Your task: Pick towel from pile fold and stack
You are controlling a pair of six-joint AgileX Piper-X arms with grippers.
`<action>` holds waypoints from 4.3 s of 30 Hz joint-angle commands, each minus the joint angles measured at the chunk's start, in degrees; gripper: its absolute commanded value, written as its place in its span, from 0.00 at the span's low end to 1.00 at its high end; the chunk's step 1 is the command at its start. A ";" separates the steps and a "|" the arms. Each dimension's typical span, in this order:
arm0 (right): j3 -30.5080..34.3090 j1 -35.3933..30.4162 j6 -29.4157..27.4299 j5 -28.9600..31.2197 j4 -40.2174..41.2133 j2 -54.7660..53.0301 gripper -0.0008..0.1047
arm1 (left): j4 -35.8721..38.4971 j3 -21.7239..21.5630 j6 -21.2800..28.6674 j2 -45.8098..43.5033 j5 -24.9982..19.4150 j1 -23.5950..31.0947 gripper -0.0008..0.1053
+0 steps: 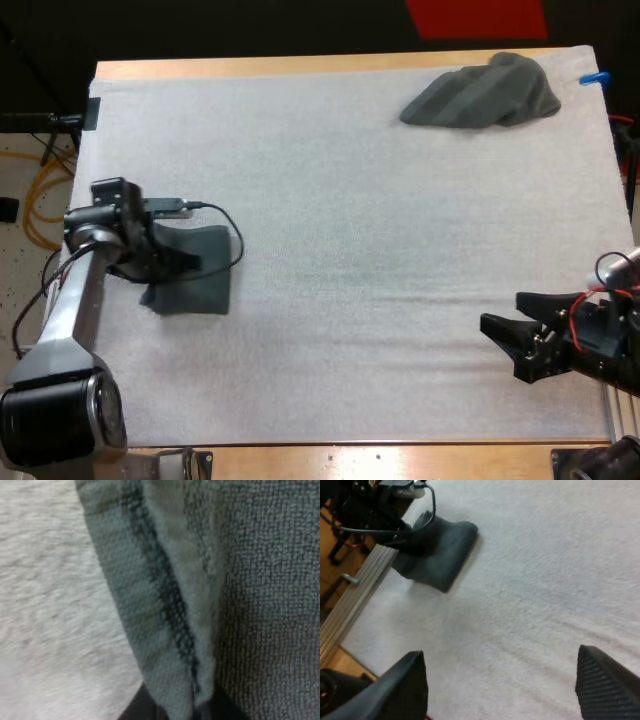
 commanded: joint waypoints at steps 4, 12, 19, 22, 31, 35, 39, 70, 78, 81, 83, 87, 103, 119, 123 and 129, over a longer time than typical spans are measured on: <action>-0.04 0.05 -0.08 -2.53 -1.91 1.81 0.59 | 0.41 -0.20 0.96 -0.56 -1.11 2.62 0.01; -0.04 0.05 -0.08 -2.52 -4.00 2.15 0.59 | 2.30 -2.37 2.50 -0.56 -1.72 2.68 0.16; -0.04 0.05 -0.08 -2.52 -4.46 2.15 0.59 | 7.42 -8.44 2.49 -1.20 -5.34 2.68 0.38; -0.04 0.05 -0.08 -2.52 -4.46 2.15 0.59 | 7.77 -10.02 2.49 -3.21 -5.69 2.68 0.38; -0.04 0.05 -0.08 -2.52 -4.46 2.15 0.59 | 6.90 -10.48 2.24 -17.56 -4.90 -1.75 0.38; -0.04 0.05 3.05 -2.52 -4.46 2.15 0.59 | 5.77 -10.48 2.07 -24.35 -4.90 -7.09 0.38; -0.04 0.05 5.39 -2.16 -4.46 2.15 0.59 | 5.29 -10.48 -2.90 -30.61 -4.90 -14.45 0.38; -4.13 -27.91 -12.98 9.95 1.54 16.10 0.59 | 7.62 -10.34 1.24 -41.84 0.13 -12.71 0.38; -4.50 -30.26 -13.18 11.67 3.93 8.52 0.59 | 7.89 -9.27 1.38 -52.54 -0.25 -12.36 0.38; -4.50 -30.26 -13.18 12.16 5.05 3.62 0.59 | 7.76 -7.13 1.76 -57.37 -0.24 -12.36 0.38; -4.50 -30.26 -13.42 12.16 5.09 0.79 0.59 | 7.57 -5.28 1.84 -60.90 -0.74 -12.36 0.38; -4.50 -30.26 -16.05 12.16 5.09 -6.91 0.59 | 7.84 0.14 1.81 -70.00 -1.50 -12.36 0.38; -0.54 -30.26 -16.98 21.24 8.76 -33.21 0.59 | 28.23 2.82 3.27 -94.07 -1.49 -12.36 0.38; 3.23 -30.26 -16.98 21.47 11.16 -36.66 0.59 | 35.35 3.79 0.22 -100.69 -4.05 -12.16 0.38; 6.34 -30.26 -16.98 21.47 7.80 -36.46 0.59 | 27.03 8.56 0.14 -100.69 -4.07 -12.16 0.38; 13.33 -30.26 -16.98 20.70 7.73 -36.37 0.59 | 15.69 19.33 -0.12 -100.57 -4.07 -12.16 0.38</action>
